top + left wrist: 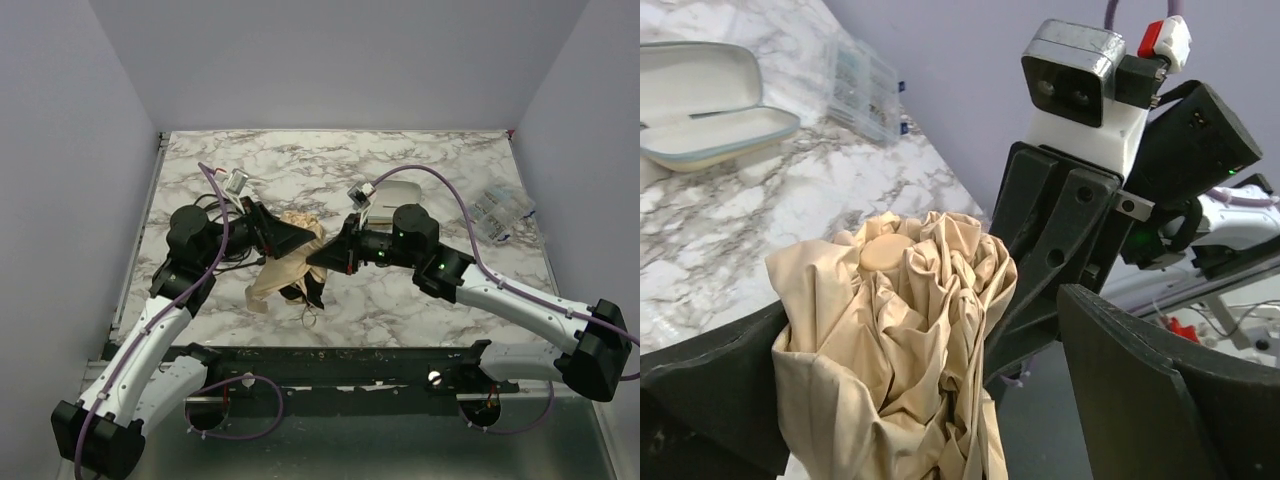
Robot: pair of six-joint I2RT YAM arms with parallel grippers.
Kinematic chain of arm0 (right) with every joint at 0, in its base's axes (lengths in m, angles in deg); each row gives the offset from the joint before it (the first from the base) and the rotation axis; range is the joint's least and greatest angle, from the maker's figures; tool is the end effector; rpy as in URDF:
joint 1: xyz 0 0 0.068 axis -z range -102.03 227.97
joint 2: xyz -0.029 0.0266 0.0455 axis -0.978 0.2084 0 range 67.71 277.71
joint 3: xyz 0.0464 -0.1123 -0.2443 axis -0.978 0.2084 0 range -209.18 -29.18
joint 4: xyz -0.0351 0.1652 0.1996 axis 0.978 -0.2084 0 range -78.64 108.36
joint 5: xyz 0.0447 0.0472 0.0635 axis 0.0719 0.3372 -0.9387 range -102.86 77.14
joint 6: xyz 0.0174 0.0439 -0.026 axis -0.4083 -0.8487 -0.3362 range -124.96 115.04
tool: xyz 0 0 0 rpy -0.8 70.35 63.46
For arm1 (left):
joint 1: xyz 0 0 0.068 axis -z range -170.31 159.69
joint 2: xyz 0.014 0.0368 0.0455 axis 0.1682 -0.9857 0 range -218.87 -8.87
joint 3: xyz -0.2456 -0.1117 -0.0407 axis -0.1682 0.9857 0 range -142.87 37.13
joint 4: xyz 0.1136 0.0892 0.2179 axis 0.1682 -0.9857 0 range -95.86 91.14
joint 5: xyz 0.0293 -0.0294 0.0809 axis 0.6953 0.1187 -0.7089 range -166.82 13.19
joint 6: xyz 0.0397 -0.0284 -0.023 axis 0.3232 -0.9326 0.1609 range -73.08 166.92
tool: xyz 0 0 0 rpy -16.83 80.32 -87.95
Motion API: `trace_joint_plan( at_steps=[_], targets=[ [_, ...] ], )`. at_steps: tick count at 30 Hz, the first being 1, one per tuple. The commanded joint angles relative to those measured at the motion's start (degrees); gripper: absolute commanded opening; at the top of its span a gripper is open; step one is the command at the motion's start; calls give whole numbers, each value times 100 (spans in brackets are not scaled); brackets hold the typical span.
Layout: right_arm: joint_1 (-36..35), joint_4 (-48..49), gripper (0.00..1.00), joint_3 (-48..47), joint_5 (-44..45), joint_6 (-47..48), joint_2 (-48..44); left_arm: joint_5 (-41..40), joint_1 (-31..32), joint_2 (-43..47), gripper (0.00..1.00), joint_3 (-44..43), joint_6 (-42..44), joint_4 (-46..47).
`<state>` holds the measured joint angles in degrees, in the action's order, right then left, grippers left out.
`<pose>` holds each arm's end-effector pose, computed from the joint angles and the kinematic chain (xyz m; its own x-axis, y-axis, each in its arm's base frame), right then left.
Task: Open the umbrella
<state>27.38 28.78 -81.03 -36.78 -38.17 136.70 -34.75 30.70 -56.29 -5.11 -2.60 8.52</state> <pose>0.1684 0.2278 0.3327 -0.5891 0.0718 -0.8049 -0.7641 0.2746 0.5837 0.1699 -0.0908 0.3494 -0.6546 -0.3535 -0.6683 0.6058 0.2835 -0.7434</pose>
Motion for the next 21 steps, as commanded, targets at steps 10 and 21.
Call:
trace_joint_plan(
  at_steps=[10, 21],
  targets=[
    [77, -741, 1, -345, 2117, -141, -180, -1698, 17, 768, 99, -1109, 1689, -2715],
    [377, -926, 1, -999, 2009, -136, -219, -882, 24, 1429, 89, -949, 1916, -3049]
  ],
)
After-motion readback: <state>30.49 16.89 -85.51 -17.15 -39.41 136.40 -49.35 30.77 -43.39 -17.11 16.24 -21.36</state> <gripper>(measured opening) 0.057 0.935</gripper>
